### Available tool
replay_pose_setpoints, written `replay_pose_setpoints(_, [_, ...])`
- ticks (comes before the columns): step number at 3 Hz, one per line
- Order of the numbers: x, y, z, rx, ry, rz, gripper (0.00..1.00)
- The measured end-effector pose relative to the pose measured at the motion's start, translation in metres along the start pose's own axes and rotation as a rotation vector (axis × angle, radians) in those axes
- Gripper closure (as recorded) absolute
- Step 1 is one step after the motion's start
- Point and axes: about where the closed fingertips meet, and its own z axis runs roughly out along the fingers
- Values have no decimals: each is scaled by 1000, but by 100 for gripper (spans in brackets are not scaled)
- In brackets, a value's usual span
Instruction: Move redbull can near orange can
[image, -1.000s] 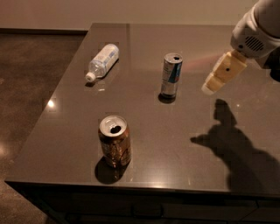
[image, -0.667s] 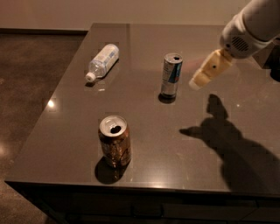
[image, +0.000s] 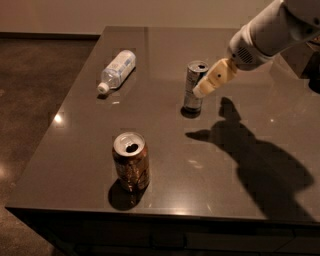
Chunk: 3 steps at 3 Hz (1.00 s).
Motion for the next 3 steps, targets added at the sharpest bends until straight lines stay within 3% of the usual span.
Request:
replay_pose_setpoints(2, [-16,11,30,-78,-58,-7,0])
replay_pose_setpoints(3, [-24,16,34,-111,-90,-17,13])
